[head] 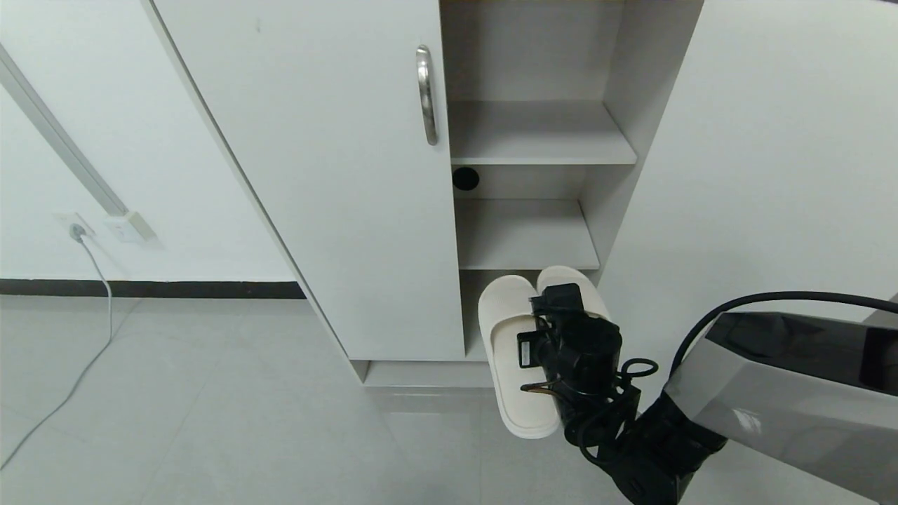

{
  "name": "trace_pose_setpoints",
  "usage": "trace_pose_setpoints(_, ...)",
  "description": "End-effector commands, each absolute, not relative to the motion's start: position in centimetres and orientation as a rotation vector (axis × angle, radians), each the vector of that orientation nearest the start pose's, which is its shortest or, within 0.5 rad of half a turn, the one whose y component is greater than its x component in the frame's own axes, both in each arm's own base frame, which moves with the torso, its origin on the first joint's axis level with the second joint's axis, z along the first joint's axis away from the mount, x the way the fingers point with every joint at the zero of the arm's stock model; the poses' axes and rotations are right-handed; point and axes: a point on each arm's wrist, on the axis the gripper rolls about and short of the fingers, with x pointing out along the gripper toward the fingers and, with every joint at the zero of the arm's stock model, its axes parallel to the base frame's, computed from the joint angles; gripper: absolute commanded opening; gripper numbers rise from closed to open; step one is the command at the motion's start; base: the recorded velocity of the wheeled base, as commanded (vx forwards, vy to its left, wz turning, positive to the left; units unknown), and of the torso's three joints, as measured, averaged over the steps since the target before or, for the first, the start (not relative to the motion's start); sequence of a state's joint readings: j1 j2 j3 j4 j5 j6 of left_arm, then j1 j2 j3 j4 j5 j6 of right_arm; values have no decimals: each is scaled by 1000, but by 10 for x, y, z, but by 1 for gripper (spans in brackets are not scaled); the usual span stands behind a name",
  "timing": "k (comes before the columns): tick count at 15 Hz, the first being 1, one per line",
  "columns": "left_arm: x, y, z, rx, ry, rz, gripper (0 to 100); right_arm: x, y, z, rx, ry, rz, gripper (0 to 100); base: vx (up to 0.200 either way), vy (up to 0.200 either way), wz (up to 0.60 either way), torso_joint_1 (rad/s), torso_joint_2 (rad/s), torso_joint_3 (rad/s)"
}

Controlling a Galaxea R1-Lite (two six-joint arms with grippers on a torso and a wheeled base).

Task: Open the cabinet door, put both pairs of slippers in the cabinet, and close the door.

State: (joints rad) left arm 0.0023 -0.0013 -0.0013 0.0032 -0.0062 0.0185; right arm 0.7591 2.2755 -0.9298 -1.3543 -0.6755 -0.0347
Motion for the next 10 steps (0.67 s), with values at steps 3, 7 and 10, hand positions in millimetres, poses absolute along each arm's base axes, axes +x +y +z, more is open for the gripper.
trace_pose_setpoints(3,-23,0,76,17,2,-3,0,307,266,69,-41,3,74,0,0,0,0,0,0,0)
trace_pose_setpoints(7,-23,0,76,17,2,-3,0,309,265,63,-46,12,69,0,150,0,0,4,1,-1)
trace_pose_setpoints(10,-23,0,76,17,2,-3,0,309,265,63,-47,13,69,0,200,0,0,-4,1,5)
